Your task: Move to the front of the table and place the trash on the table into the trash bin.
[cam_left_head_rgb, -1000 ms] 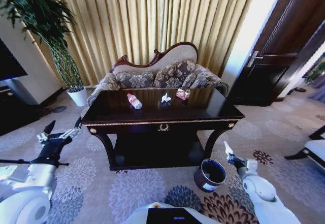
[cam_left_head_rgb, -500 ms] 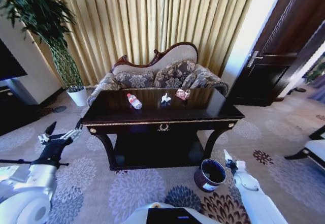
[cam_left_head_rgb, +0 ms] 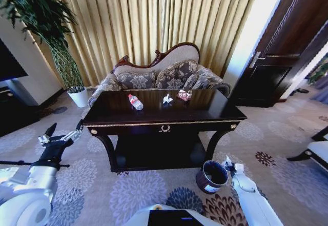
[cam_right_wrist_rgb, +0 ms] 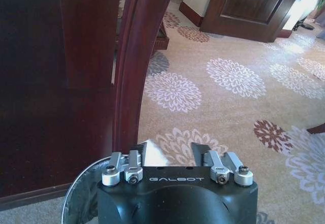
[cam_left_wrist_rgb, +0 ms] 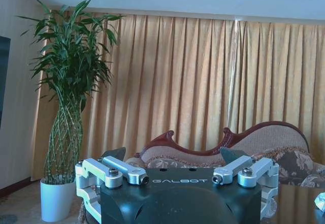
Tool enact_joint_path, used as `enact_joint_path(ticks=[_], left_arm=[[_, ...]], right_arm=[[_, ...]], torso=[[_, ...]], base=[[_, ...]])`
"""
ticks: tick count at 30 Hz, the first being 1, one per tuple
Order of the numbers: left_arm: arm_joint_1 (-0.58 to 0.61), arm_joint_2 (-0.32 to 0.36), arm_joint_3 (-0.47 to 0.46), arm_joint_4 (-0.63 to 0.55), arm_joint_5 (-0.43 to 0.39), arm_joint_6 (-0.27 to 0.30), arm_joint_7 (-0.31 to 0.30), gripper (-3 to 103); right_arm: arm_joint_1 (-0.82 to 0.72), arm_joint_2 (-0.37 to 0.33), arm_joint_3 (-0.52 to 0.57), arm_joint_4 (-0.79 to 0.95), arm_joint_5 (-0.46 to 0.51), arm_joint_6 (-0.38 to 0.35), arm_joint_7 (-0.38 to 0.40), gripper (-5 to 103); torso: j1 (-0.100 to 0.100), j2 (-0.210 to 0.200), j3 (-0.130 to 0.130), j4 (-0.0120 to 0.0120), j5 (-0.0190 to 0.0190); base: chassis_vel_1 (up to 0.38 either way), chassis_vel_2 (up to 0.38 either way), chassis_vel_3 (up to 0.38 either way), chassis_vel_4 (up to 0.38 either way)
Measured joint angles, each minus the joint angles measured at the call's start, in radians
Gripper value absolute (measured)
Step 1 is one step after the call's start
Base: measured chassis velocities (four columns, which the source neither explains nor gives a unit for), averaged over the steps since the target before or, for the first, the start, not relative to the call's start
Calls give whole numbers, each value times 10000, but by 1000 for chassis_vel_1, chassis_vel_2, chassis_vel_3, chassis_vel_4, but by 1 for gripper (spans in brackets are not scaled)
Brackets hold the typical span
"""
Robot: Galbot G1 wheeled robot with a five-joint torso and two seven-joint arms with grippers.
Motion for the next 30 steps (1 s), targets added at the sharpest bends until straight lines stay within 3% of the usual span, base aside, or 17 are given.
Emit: enact_joint_path(ticks=[3, 6, 8, 14, 23, 30], left_arm=[[-1, 0, 3, 0, -31, -1, -9, 100], [-1, -1, 4, 0, -36, -1, -11, 100], [-1, -6, 4, 0, -37, -1, -13, 100], [15, -14, -9, 0, -37, -1, -14, 100], [16, -9, -15, 0, -37, -1, -13, 100], [10, 4, -32, 0, -37, -2, -70, 100]], right_arm=[[-13, -15, 10, 19, 168, 2, 6, 65], [-40, -21, 14, 73, 237, 2, 7, 70], [-64, -23, 19, 125, 408, 2, 9, 80], [-78, -21, 64, 153, 576, 2, 12, 99], [-100, -60, 159, 88, 654, 0, 8, 100], [-628, -243, 453, 1641, 1931, -387, 27, 100]], torso=[[0, 0, 0, 0, 0], [0, 0, 0, 1, 0], [0, 0, 0, 0, 1], [0, 0, 0, 0, 1], [0, 0, 0, 0, 1], [0, 0, 0, 3, 2]], base=[[0, 0, 0, 0], [0, 0, 0, 0], [0, 0, 0, 0], [0, 0, 0, 0], [0, 0, 0, 0], [0, 0, 0, 0]])
